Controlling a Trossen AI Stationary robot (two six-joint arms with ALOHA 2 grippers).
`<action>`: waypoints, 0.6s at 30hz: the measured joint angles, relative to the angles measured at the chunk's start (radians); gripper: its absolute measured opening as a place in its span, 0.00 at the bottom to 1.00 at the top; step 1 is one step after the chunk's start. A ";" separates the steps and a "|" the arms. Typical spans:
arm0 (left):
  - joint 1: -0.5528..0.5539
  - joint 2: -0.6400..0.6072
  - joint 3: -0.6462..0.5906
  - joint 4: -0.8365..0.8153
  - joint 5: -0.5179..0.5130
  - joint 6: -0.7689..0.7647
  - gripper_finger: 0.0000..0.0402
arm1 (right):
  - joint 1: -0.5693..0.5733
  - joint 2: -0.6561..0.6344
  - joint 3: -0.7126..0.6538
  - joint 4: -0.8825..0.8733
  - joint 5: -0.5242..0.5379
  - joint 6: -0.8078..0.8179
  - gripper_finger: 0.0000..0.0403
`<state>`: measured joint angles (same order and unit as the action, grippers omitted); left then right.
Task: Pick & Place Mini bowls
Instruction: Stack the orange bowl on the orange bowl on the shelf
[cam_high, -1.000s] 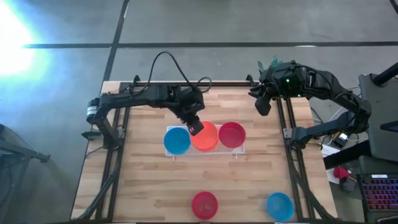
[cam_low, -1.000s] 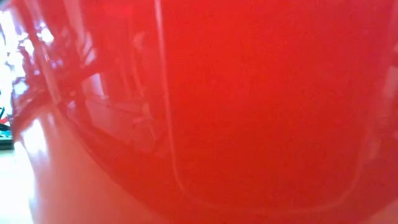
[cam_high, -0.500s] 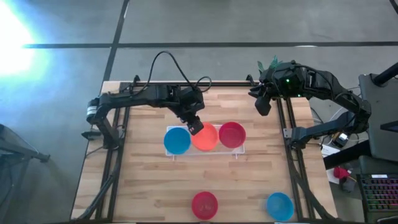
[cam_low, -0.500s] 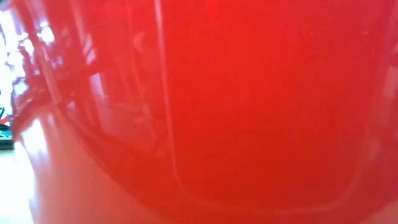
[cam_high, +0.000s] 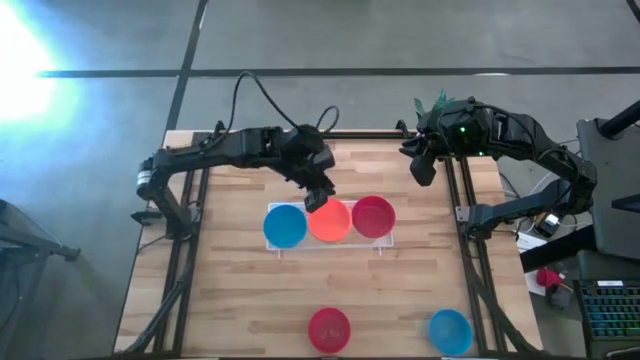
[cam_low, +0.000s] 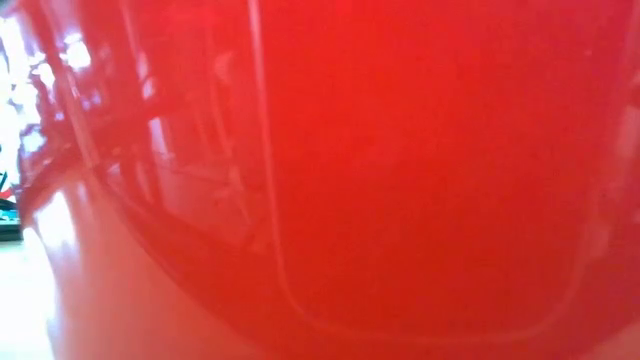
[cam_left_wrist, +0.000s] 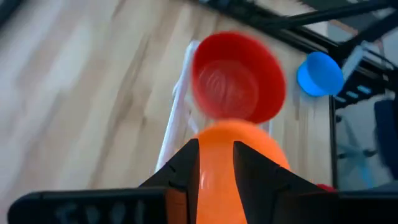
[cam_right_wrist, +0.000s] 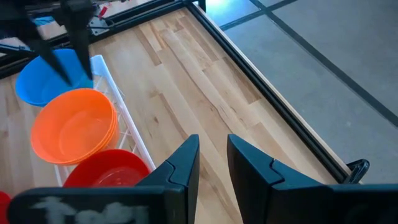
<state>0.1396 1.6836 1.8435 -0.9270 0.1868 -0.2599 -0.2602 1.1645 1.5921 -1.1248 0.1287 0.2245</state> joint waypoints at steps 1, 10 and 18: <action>-0.007 0.001 -0.002 0.027 -0.001 0.044 0.22 | 0.000 0.000 0.000 0.000 0.000 0.000 0.20; -0.023 0.062 -0.016 0.061 -0.014 0.133 0.22 | 0.000 0.000 0.000 0.000 0.000 0.000 0.20; -0.025 0.123 -0.016 0.055 -0.016 0.131 0.22 | 0.000 0.000 0.000 -0.003 0.000 0.000 0.20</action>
<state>0.1149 1.8068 1.8275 -0.8722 0.1711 -0.1287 -0.2600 1.1645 1.5921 -1.1278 0.1284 0.2241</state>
